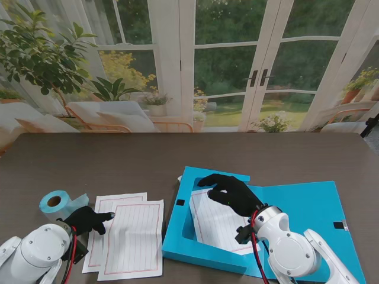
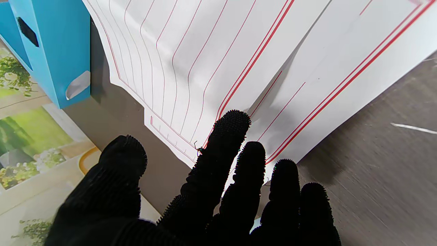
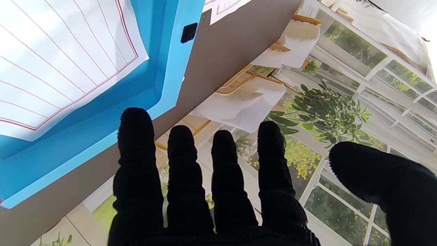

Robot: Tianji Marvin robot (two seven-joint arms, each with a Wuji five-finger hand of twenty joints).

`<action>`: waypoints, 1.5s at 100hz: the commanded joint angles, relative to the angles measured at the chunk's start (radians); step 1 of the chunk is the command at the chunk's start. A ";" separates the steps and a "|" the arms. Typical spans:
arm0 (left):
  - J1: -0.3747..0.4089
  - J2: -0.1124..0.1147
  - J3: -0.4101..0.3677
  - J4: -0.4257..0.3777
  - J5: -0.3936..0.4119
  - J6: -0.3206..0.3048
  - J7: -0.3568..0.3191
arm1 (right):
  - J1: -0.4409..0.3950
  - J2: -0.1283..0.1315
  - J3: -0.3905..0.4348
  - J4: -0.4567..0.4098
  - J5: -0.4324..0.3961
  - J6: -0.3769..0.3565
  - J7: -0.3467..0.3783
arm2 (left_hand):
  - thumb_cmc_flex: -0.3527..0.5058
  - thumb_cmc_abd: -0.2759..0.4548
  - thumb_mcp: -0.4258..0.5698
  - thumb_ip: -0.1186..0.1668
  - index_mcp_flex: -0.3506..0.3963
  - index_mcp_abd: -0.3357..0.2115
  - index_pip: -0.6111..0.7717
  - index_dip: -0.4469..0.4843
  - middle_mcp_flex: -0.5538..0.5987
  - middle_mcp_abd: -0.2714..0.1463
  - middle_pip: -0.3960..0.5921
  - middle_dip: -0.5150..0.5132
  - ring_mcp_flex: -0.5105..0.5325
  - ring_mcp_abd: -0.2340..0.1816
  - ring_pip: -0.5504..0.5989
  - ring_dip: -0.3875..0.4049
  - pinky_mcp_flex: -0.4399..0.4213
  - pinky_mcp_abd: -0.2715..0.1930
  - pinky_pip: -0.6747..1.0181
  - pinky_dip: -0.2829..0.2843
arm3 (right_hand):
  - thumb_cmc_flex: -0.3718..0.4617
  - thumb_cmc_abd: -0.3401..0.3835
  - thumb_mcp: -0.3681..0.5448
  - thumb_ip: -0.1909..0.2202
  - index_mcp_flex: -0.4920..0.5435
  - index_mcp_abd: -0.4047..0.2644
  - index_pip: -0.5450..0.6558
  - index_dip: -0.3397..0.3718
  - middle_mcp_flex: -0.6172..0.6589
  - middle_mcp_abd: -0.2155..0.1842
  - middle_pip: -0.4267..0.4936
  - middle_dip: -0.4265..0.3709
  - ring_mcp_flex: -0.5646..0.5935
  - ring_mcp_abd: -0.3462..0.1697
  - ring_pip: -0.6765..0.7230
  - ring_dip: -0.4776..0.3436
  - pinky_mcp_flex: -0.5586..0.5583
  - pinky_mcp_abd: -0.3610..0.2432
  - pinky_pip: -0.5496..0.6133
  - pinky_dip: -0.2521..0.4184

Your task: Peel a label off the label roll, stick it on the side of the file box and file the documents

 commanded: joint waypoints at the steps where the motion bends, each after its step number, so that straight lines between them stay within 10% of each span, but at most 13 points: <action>1: -0.009 -0.001 0.007 0.005 0.001 0.011 -0.030 | -0.006 -0.004 -0.003 -0.007 0.002 0.003 0.016 | -0.009 0.039 -0.033 0.014 0.005 0.009 -0.010 -0.006 -0.032 0.001 -0.005 -0.009 -0.023 0.004 -0.004 -0.011 -0.002 -0.033 -0.014 -0.005 | 0.012 0.033 -0.017 0.036 0.015 -0.006 0.009 -0.009 0.022 0.010 0.010 0.001 0.024 -0.002 -0.001 0.003 -0.454 0.005 0.008 -0.001; 54: -0.024 -0.009 0.034 0.003 0.069 0.055 0.024 | -0.009 -0.004 -0.002 -0.004 0.004 0.007 0.017 | -0.015 0.019 -0.087 0.022 0.010 0.009 0.020 0.014 0.003 0.005 0.027 -0.019 0.022 0.024 0.018 -0.007 0.047 0.006 0.003 -0.013 | 0.013 0.034 -0.020 0.038 0.019 -0.003 0.010 -0.011 0.023 0.012 0.011 0.001 0.027 -0.001 0.001 0.003 -0.455 0.005 0.007 -0.001; 150: -0.075 0.027 0.101 -0.003 0.125 0.198 -0.074 | -0.016 -0.002 0.004 -0.004 0.014 0.017 0.031 | -0.019 0.065 -0.170 0.030 -0.025 0.034 -0.037 -0.021 -0.035 -0.001 0.012 -0.028 -0.011 0.008 0.002 -0.015 0.020 -0.022 -0.006 -0.024 | 0.015 0.038 -0.021 0.040 0.020 0.002 0.013 -0.013 0.025 0.015 0.012 0.000 0.026 0.000 0.002 0.003 -0.458 0.003 0.004 0.000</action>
